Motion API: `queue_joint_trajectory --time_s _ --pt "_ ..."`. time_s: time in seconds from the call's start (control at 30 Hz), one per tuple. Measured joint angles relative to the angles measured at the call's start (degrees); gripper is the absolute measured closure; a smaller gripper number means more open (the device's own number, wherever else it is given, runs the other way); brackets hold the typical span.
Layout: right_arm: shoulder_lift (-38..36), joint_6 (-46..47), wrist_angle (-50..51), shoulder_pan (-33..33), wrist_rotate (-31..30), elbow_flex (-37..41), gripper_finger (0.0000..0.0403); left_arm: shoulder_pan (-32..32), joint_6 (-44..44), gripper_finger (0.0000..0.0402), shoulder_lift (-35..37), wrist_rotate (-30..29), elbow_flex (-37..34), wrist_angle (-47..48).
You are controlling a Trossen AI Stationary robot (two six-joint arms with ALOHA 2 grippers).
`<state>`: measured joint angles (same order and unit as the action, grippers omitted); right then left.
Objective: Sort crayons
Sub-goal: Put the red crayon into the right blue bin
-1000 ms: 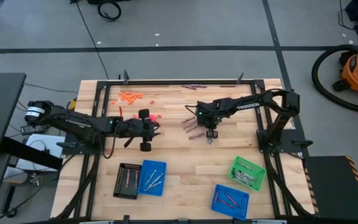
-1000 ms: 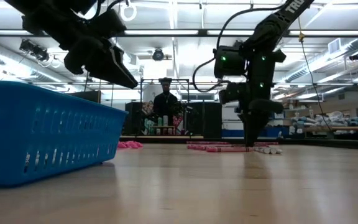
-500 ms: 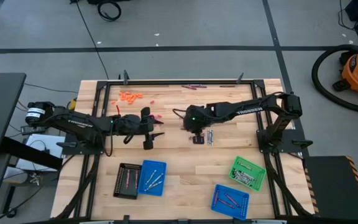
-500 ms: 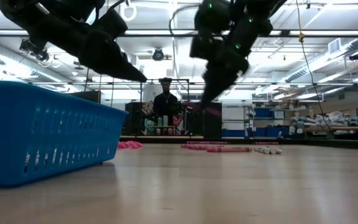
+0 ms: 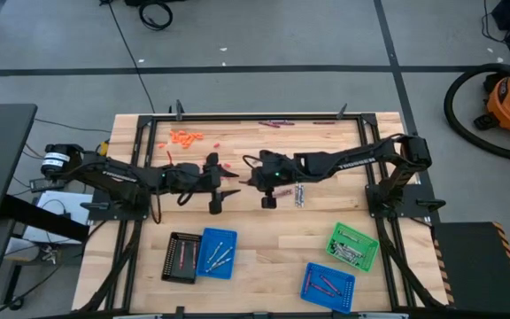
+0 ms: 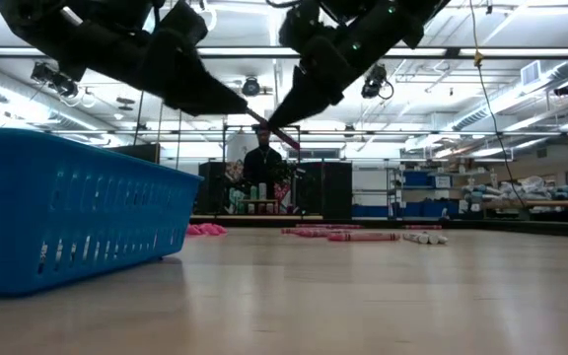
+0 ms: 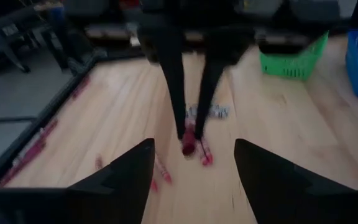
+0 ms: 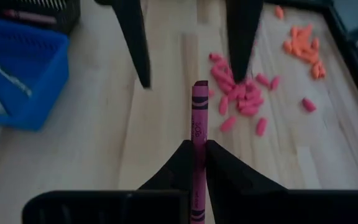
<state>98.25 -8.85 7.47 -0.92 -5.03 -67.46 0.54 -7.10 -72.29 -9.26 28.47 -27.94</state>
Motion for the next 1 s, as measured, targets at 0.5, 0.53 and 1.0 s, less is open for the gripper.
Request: queue_joint_trajectory --time_s 0.5,0.53,1.0 --pt "0.0 0.3 -5.8 1.2 1.7 0.0 0.0366 0.0 0.0 0.0217 -0.3 0.1 0.0 -2.4" --pt "0.0 0.3 -5.8 1.2 1.7 0.0 0.0366 0.0 0.0 0.0221 -0.3 0.1 0.0 -2.5" --pt "0.0 0.3 -5.8 1.2 1.6 0.0 0.0366 0.1 0.1 0.0348 -0.3 0.6 0.0 -4.4"
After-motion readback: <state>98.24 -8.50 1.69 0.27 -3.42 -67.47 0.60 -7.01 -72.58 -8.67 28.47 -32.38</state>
